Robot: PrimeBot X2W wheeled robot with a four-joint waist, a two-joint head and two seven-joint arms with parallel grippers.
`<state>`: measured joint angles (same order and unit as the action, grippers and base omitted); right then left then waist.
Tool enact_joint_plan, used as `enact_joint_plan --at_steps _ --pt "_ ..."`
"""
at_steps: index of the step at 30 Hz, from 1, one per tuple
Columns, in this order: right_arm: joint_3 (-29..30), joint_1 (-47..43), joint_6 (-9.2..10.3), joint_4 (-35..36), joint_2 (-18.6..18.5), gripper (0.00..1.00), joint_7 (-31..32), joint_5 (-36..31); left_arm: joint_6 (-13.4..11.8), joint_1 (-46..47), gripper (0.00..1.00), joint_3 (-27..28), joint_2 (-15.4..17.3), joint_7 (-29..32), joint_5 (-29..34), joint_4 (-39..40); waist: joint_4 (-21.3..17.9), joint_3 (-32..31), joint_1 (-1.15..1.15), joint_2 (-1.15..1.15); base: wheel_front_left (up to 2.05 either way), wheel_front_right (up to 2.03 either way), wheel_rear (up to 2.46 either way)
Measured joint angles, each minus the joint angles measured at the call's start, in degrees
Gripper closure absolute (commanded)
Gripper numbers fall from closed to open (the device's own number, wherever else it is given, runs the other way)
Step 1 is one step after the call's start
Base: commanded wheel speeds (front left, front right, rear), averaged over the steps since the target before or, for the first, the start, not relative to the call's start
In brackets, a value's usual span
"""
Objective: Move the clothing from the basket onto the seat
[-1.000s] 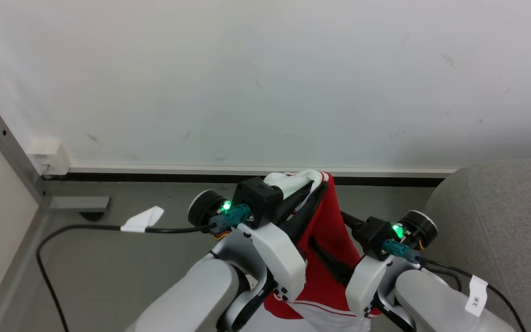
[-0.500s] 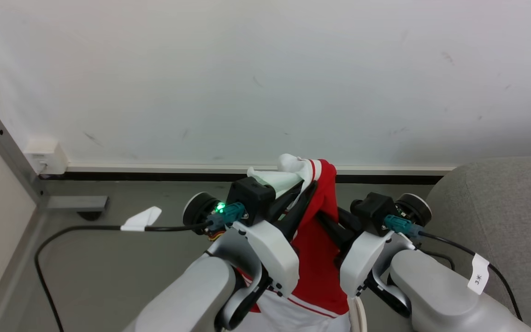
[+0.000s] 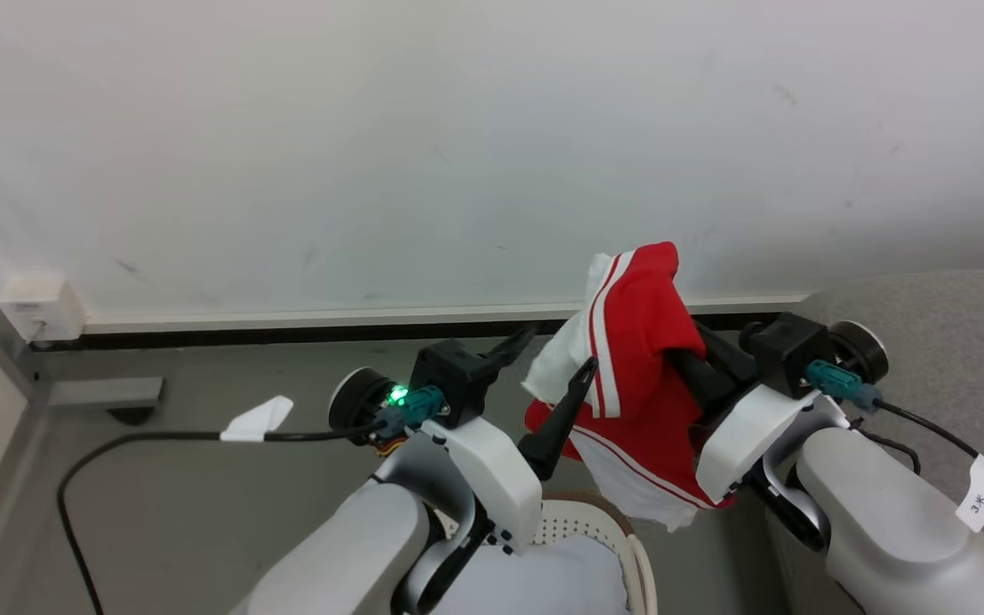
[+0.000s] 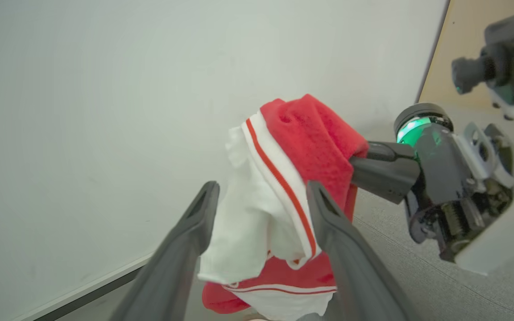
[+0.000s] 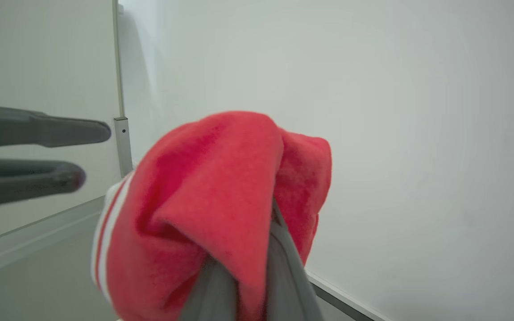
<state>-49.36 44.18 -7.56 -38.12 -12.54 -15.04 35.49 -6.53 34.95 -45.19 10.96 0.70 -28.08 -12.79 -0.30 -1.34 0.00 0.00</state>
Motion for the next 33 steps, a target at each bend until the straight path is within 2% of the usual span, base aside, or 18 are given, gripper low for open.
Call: enact_joint_plan --at_steps 8,26,33 --pt "5.5 -2.7 0.0 2.8 -2.2 1.0 0.0 -2.9 -0.1 -1.1 0.0 -0.1 0.7 -0.8 -0.2 -0.5 -4.3 0.6 0.0 0.0 0.0 0.0 0.0" --pt "14.2 -9.6 0.0 10.3 -6.9 1.0 0.0 -7.3 -0.4 -1.6 0.0 -2.0 0.0 -1.4 -0.4 0.1 -18.3 2.6 0.0 0.0 0.0 0.0 0.0" --pt "17.2 -11.6 0.0 11.9 -7.5 1.0 0.0 -7.8 -0.5 -1.6 0.0 -2.9 -0.5 -1.2 -0.4 0.4 -20.9 3.9 0.0 0.0 0.0 0.0 0.0"
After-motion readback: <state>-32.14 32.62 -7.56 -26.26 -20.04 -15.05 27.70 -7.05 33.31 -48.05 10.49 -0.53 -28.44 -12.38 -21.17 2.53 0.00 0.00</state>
